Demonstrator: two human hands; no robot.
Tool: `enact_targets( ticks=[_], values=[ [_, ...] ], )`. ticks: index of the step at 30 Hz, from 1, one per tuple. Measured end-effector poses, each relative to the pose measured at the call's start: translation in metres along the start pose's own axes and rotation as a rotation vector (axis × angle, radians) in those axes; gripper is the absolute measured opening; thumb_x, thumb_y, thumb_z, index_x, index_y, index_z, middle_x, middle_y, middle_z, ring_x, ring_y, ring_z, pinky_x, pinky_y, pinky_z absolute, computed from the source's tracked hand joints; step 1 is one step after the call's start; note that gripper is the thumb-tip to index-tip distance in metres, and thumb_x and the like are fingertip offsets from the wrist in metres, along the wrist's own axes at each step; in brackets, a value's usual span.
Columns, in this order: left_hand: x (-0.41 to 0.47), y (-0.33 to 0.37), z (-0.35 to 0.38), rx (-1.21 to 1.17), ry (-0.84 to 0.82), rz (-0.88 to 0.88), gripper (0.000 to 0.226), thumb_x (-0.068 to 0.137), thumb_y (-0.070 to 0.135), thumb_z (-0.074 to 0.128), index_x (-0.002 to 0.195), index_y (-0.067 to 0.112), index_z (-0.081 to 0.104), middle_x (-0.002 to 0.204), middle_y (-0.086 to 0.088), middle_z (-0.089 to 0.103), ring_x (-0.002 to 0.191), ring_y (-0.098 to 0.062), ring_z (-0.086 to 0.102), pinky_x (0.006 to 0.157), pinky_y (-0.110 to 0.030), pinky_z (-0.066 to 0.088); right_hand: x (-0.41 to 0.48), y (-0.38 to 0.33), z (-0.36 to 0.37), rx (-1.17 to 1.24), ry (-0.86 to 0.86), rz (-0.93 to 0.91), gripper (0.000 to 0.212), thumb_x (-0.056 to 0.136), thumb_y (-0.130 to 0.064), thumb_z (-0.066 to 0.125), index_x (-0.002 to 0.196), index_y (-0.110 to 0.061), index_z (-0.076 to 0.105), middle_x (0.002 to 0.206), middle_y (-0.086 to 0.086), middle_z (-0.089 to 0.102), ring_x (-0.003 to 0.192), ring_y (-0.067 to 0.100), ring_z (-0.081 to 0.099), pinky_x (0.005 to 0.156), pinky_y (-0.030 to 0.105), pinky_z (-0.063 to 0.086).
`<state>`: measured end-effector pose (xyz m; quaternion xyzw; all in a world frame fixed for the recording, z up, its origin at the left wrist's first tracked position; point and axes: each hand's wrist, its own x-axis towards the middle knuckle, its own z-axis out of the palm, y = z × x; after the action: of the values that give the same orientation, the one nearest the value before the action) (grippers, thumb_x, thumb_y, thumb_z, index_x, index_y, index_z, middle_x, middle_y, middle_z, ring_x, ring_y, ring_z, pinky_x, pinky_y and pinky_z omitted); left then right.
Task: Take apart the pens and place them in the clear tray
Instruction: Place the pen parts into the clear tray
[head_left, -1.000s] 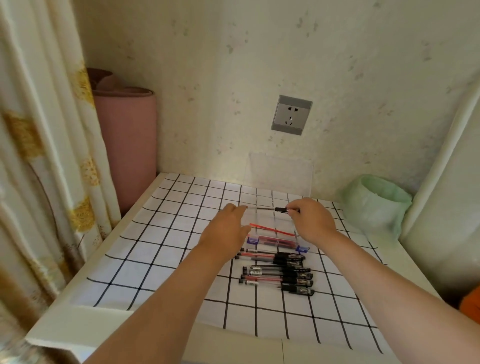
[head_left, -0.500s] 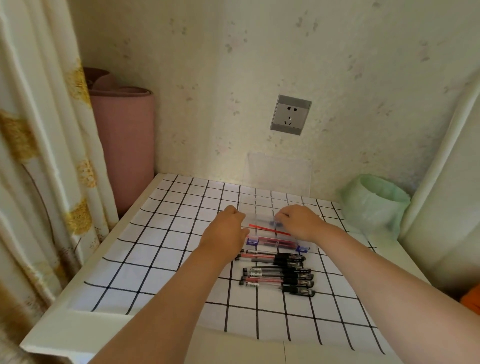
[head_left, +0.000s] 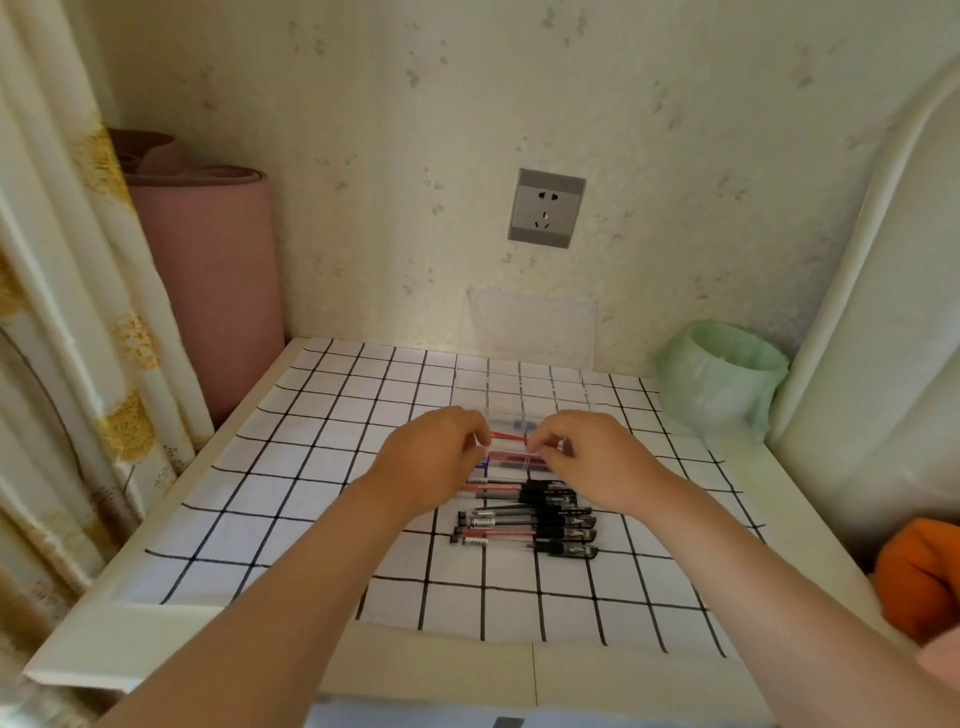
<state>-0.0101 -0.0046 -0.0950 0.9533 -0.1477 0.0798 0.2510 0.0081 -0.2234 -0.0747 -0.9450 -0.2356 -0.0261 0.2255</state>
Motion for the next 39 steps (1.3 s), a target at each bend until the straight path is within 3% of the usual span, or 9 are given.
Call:
enact_targets(
  ticks=[3,11,14,18,23,29,34,37,39],
  values=[
    [-0.009,0.009,0.000,-0.016,-0.152,0.028,0.011,0.093,0.027,0.058,0.100,0.031,0.066,0.094,0.015,0.062,0.074,-0.001,0.054,0.066,-0.017,0.042,-0.012,-0.004,-0.005,0.014,-0.146,0.035,0.013,0.088,-0.023,0.066,0.092,-0.035,0.072,0.088,-0.015,0.066,0.070,-0.003,0.057,0.064,0.016,0.044],
    [-0.025,0.025,-0.002,-0.016,-0.345,0.068,0.010,0.081,0.034,0.070,0.092,0.033,0.071,0.086,0.020,0.064,0.073,0.013,0.053,0.064,-0.013,0.041,-0.032,-0.012,-0.011,-0.085,-0.467,0.037,0.011,0.077,-0.033,0.077,0.088,-0.033,0.075,0.086,-0.018,0.069,0.081,0.000,0.062,0.076,0.026,0.054],
    [-0.025,0.028,0.001,0.040,-0.401,0.050,0.017,0.075,0.040,0.074,0.091,0.036,0.070,0.086,0.020,0.065,0.081,0.005,0.058,0.075,-0.023,0.052,-0.036,-0.015,-0.012,-0.212,-0.447,0.011,0.017,0.076,-0.037,0.075,0.093,-0.034,0.074,0.083,-0.019,0.064,0.078,0.001,0.058,0.069,0.023,0.047],
    [-0.025,0.031,0.003,0.141,-0.417,0.043,0.018,0.077,0.041,0.073,0.094,0.035,0.070,0.087,0.019,0.065,0.083,0.001,0.058,0.076,-0.023,0.050,-0.040,-0.019,-0.010,-0.336,-0.386,-0.046,0.021,0.078,-0.040,0.072,0.098,-0.032,0.071,0.079,-0.018,0.058,0.078,0.005,0.052,0.067,0.025,0.042],
    [-0.024,0.035,0.006,0.197,-0.396,0.050,0.015,0.079,0.041,0.071,0.093,0.036,0.070,0.087,0.019,0.065,0.081,0.000,0.058,0.070,-0.019,0.043,-0.041,-0.020,-0.005,-0.350,-0.376,-0.060,0.020,0.081,-0.035,0.069,0.099,-0.028,0.073,0.091,-0.012,0.068,0.086,0.012,0.061,0.072,0.027,0.048],
    [-0.025,0.038,0.007,0.231,-0.362,0.104,0.023,0.081,0.046,0.067,0.102,0.036,0.069,0.096,0.018,0.066,0.088,-0.002,0.059,0.078,-0.023,0.048,-0.043,-0.018,-0.001,-0.215,-0.375,-0.024,0.012,0.080,-0.028,0.062,0.088,-0.024,0.070,0.079,-0.007,0.067,0.076,0.013,0.062,0.067,0.028,0.053],
    [-0.023,0.033,-0.001,0.152,-0.248,0.091,0.014,0.094,0.042,0.053,0.096,0.036,0.065,0.088,0.014,0.064,0.079,-0.003,0.056,0.069,-0.022,0.044,-0.039,-0.012,-0.002,-0.097,-0.266,-0.031,0.017,0.090,-0.030,0.052,0.098,-0.026,0.066,0.085,-0.008,0.065,0.077,0.010,0.060,0.069,0.035,0.053],
    [-0.021,0.029,-0.004,0.097,-0.230,0.052,0.024,0.099,0.039,0.046,0.081,0.030,0.059,0.070,0.008,0.058,0.063,-0.006,0.051,0.058,-0.024,0.039,-0.038,-0.013,0.000,-0.090,-0.211,-0.079,0.019,0.095,-0.033,0.051,0.108,-0.026,0.064,0.089,-0.008,0.063,0.080,0.011,0.058,0.071,0.037,0.052],
    [-0.021,0.029,-0.004,0.045,-0.231,0.031,0.030,0.100,0.036,0.044,0.078,0.022,0.058,0.070,0.004,0.058,0.063,-0.011,0.051,0.059,-0.028,0.041,-0.037,-0.013,0.002,-0.122,-0.210,-0.110,0.020,0.097,-0.033,0.051,0.110,-0.024,0.063,0.094,-0.006,0.063,0.085,0.013,0.058,0.075,0.037,0.051]
  ],
)
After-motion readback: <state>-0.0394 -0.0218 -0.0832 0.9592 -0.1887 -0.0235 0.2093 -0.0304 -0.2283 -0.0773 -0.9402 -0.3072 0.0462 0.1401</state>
